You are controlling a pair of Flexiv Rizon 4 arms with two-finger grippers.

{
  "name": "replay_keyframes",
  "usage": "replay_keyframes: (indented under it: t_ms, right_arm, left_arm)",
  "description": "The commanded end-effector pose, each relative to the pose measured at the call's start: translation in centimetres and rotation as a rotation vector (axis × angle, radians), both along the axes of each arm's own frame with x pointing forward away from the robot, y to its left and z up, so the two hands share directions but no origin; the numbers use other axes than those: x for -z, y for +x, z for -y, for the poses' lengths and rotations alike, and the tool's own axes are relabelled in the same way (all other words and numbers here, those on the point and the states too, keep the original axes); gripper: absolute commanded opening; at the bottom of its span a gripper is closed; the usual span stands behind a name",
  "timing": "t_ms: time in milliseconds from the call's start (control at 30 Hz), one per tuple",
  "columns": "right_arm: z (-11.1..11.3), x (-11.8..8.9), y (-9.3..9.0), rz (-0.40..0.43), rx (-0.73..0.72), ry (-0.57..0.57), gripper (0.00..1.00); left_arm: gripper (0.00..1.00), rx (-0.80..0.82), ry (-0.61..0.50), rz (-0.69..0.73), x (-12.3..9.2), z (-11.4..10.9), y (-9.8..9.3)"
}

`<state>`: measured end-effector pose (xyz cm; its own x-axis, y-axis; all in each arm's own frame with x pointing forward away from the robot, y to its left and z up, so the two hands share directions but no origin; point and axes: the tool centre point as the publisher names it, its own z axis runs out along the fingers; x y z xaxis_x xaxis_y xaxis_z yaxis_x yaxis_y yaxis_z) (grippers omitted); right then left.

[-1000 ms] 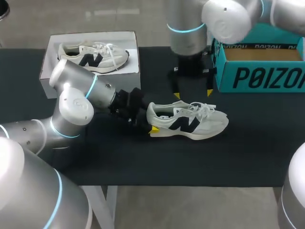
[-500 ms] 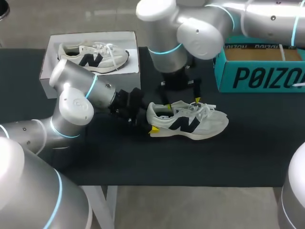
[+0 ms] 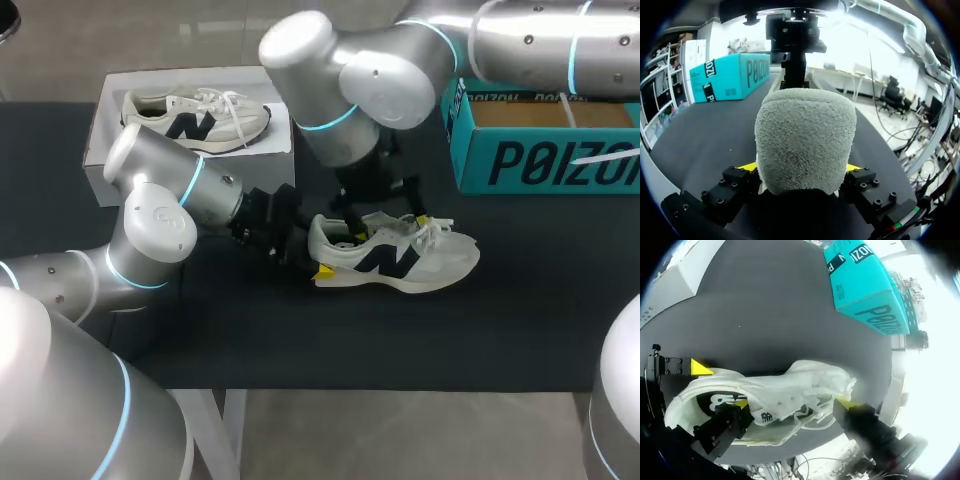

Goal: Take the shoe out of the shoebox, open the shoe tongue, remove and reinsert the insole, then place the shoe into the shoebox

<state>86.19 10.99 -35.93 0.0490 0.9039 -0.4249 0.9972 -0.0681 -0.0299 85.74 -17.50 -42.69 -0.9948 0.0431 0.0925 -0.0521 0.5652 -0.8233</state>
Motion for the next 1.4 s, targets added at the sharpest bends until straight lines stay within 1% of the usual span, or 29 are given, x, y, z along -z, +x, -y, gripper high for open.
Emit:
replay_keyframes:
  t_ms: [33,67,167,233,267,300,400,467,600,667,700,800,900,1167,1267,1400]
  right_arm:
    - [1.7,-1.7,0.3,0.016,0.046,0.008,1.0]
    - [2.2,-2.4,0.3,0.028,0.058,0.007,1.0]
    - [2.6,-3.1,0.4,0.041,0.071,0.035,1.0]
    - [2.6,-3.3,0.5,0.042,0.076,0.052,0.3]
    - [2.4,-3.4,0.5,0.042,0.073,0.06,0.11]
    - [2.2,-3.4,0.5,0.039,0.07,0.068,0.0]
    - [1.6,-3.3,0.4,0.027,0.073,0.135,0.0]
    - [1.3,-3.2,0.4,0.011,0.067,0.216,0.0]
    - [1.0,-2.4,0.3,-0.045,0.074,0.397,0.0]
    - [0.9,-2.0,0.1,-0.059,0.068,0.432,0.0]
    - [0.9,-1.8,0.0,-0.066,0.078,0.447,0.0]
    - [1.5,-1.3,-0.2,-0.076,0.083,0.571,0.0]
    - [2.0,-1.6,-0.3,-0.066,0.084,0.638,0.0]
    - [3.2,-3.7,-0.1,-0.028,0.076,0.771,0.0]
    - [3.8,-4.1,-0.1,-0.012,0.082,0.795,0.0]
    - [4.9,-4.0,-0.3,0.004,0.112,0.81,0.0]
  left_arm:
    - [0.0,0.002,0.001,-0.002,0.2,0.0,0.1]
    - [0.0,0.002,0.001,-0.002,0.2,0.0,0.1]
    - [0.0,0.002,0.001,-0.002,0.2,0.0,0.1]
    - [0.0,0.002,0.001,-0.002,0.2,0.0,0.1]
    - [0.0,0.002,0.001,-0.002,0.2,0.0,0.1]
    - [0.0,0.002,0.001,-0.002,0.2,0.0,0.1]
    - [0.0,0.002,0.001,-0.002,0.2,0.0,0.1]
    - [0.0,0.002,0.001,-0.002,0.2,0.0,0.1]
    - [0.0,0.002,0.001,-0.002,0.2,0.0,0.1]
    - [0.0,0.002,0.001,-0.002,0.2,0.0,0.1]
    - [0.0,0.002,0.001,-0.002,0.2,0.0,0.1]
    - [0.0,0.002,0.001,-0.002,0.2,0.0,0.1]
    - [0.0,0.002,0.001,-0.002,0.2,0.0,0.1]
    - [0.0,0.002,0.001,-0.002,0.2,0.0,0.1]
    - [0.0,0.002,0.001,-0.002,0.2,0.0,0.1]
    - [0.0,0.002,0.001,-0.002,0.2,0.0,0.1]
